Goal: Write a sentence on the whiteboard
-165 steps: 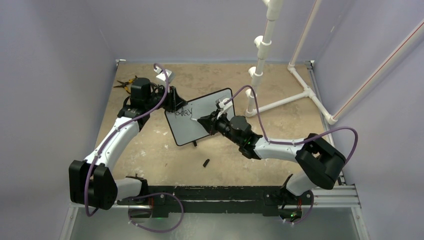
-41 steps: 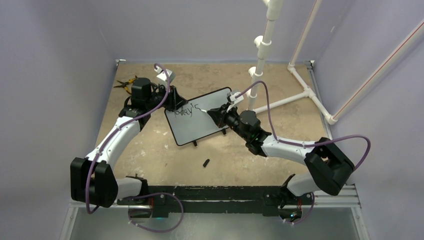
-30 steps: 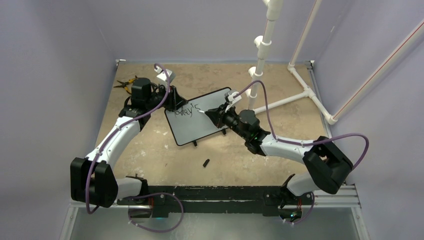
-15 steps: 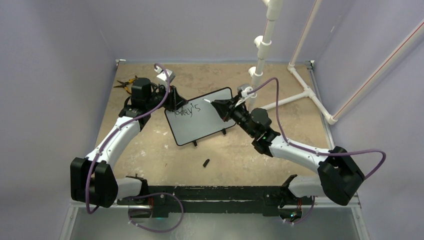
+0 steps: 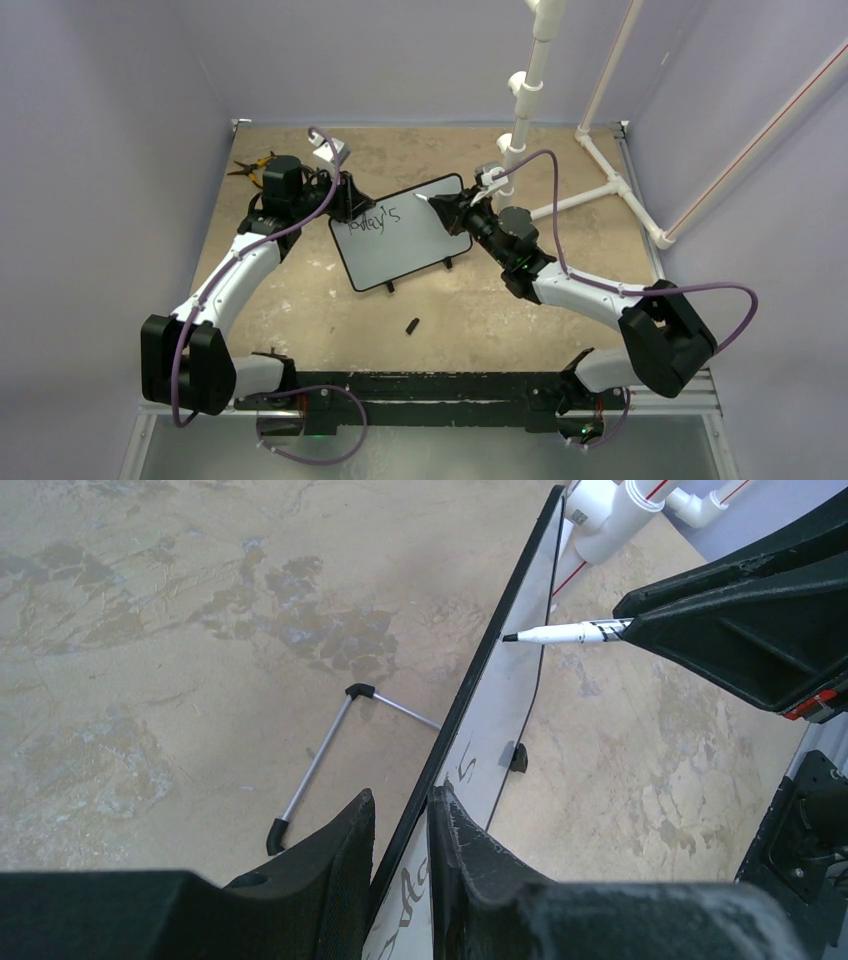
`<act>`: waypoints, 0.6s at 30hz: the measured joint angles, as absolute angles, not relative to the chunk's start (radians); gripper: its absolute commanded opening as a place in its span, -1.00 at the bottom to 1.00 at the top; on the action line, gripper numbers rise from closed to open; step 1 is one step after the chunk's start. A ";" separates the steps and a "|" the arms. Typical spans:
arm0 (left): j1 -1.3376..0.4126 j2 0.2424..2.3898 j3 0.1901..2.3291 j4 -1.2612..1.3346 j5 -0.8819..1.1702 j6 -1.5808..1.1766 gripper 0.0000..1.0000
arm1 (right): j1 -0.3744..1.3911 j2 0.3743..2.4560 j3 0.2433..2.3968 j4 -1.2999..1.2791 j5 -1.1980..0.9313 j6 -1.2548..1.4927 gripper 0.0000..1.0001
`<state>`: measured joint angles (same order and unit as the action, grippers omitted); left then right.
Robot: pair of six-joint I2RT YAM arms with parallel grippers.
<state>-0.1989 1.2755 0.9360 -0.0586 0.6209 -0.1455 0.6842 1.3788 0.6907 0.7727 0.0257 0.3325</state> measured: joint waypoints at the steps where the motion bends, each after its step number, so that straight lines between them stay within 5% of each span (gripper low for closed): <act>1: -0.199 1.275 0.936 -0.058 0.620 -0.145 -0.54 | 0.682 1.381 0.693 0.775 0.023 0.332 -1.00; 18: -0.199 1.277 0.936 -0.057 0.622 -0.146 -0.55 | 0.673 1.397 0.703 0.778 -0.041 0.314 -1.00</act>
<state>-0.1989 1.2774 0.9356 -0.0570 0.6220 -0.1455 0.6727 1.3968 0.7033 0.7784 -0.0414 0.3141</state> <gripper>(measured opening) 0.235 0.129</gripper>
